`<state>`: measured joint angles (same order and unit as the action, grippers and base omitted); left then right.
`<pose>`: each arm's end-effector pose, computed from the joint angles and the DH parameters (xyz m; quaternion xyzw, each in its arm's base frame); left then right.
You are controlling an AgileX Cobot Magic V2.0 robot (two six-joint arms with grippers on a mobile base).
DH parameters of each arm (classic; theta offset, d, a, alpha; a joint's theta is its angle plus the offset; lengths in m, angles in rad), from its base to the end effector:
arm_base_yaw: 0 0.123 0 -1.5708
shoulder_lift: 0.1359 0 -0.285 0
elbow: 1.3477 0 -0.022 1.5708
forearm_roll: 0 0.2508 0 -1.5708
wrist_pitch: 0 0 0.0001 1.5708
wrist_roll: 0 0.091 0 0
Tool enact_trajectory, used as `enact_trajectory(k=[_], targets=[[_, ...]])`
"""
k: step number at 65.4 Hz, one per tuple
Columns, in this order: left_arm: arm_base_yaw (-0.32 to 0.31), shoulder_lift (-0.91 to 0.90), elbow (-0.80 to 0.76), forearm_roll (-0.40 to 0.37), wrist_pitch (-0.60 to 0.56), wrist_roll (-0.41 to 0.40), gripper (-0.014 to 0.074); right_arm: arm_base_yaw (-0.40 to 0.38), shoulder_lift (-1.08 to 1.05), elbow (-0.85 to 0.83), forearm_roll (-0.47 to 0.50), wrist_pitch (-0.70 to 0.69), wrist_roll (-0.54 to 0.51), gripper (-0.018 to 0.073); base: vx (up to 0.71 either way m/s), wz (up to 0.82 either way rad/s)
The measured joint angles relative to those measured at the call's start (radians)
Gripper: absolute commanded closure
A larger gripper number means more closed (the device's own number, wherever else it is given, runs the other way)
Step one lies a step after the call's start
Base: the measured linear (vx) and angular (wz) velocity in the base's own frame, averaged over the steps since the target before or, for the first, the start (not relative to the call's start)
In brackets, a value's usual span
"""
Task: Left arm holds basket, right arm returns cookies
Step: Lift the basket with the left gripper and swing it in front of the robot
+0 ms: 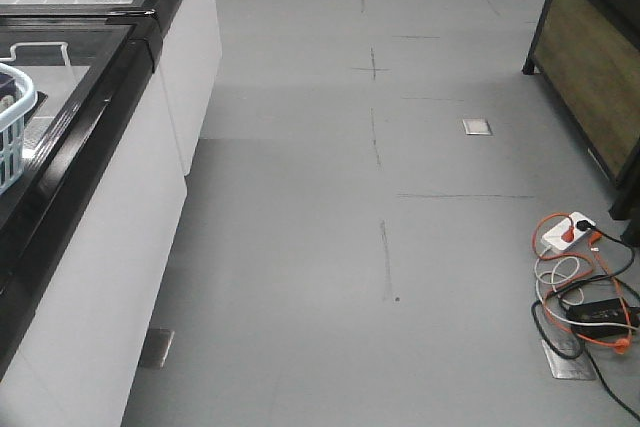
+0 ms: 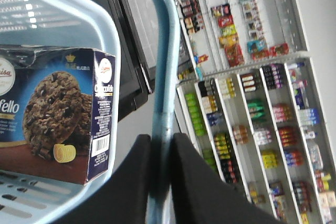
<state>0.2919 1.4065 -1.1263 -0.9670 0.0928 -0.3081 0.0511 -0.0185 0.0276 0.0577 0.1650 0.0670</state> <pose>0.3183 0.0883 0.3592 -0.5388 0.5753 -0.3161 0.5280 0.0558 0.0037 0.1899 0.0236 0.7367 0.0625 0.6729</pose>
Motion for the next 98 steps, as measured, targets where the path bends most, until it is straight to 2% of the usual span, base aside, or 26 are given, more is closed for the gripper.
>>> enact_trajectory(k=[12,19,25,29,40,47,55,78,89,98], targets=[[0.0,-0.027,0.0,0.007,0.106,0.022,0.0605,0.0,0.0,0.0,0.0,0.0,0.0,0.0567,0.0,0.0],[0.0,-0.044,0.0,-0.024,0.161,0.09,0.0605,0.0,0.0,0.0,0.0,0.0,0.0,0.0567,0.0,0.0],[0.0,-0.053,0.0,-0.122,0.205,0.204,0.0605,0.0,0.0,0.0,0.0,0.0,0.0,0.0567,0.0,0.0],[0.0,-0.056,0.0,-0.233,0.237,0.296,0.0605,0.0,0.0,0.0,0.0,0.0,0.0,0.0567,0.0,0.0],[0.0,-0.056,0.001,-0.558,0.362,0.634,0.0605,0.0,0.0,0.0,0.0,0.0,0.0,0.0567,0.0,0.0],[0.0,-0.056,0.001,-0.683,0.457,0.793,0.0605,0.0,0.0,0.0,0.0,0.0,0.0,0.0567,0.0,0.0],[-0.001,-0.056,0.001,-0.703,0.558,0.852,0.0605,0.0,0.0,0.0,0.0,0.0,0.0,0.0567,0.0,0.0],[-0.001,-0.056,0.001,-0.686,0.894,0.875,0.0605,0.0,0.0,0.0,0.0,0.0,0.0,0.0567,0.0,0.0],[-0.001,-0.056,0.001,-0.678,1.055,0.914,0.0605,0.0,0.0,0.0,0.0,0.0,0.0,0.0567,0.0,0.0],[-0.021,-0.06,0.001,-0.664,1.101,0.925,0.0605,0.0,0.0,0.0,0.0,0.0,0.0,0.0567,0.0,0.0]])
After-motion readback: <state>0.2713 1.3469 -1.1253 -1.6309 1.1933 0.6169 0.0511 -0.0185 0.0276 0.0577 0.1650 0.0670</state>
